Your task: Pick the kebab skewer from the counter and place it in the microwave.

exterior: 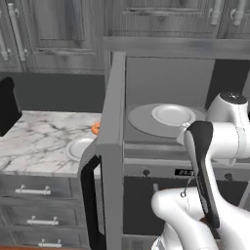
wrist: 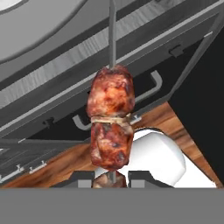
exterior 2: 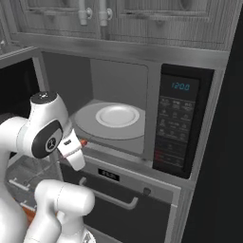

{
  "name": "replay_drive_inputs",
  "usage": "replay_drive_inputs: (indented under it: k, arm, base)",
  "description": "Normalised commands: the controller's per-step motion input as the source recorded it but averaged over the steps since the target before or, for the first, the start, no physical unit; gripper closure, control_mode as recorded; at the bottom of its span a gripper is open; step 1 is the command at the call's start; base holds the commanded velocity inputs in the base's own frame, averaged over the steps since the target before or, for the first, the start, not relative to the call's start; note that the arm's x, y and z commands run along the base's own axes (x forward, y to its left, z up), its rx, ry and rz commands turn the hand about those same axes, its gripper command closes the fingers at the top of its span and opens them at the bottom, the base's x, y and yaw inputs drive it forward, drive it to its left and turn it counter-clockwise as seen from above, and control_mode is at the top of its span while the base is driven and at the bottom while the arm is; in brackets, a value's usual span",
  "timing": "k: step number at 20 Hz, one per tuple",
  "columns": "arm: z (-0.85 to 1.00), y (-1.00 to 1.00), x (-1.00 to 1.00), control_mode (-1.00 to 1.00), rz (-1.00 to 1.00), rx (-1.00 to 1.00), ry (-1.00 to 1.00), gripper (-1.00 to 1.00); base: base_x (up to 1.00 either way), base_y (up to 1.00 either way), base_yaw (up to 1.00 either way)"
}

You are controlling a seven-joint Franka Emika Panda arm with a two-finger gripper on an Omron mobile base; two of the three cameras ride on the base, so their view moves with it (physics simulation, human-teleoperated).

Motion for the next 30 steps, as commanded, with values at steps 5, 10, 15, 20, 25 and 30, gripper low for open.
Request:
replay_drive_inputs:
  k: [5,10,15,20,25,30]
  arm:
    - [0.00,0.00,0.00,1.00,0.00,0.00,0.00,1.00]
    - [0.00,0.00,0.00,1.00,0.00,0.00,0.00,1.00]
    - [0.22,-0.19,0.96,-1.00,0.00,0.06,-0.35,1.00]
    - [0.44,-0.51,1.00,-1.00,-0.02,0.11,-0.28,1.00]
    - [0.18,-0.12,1.00,-1.00,-0.20,0.06,-0.13,1.00]
    - [0.00,0.01,1.00,-1.00,-0.30,0.00,-0.05,1.00]
  base:
    - [0.63,-0.14,0.10]
    - [0.06,-0.05,0.04]
    - [0.00,0.00,0.00]
    - [0.00,0.00,0.00]
    - [0.00,0.00,0.00]
    - [0.00,0.00,0.00]
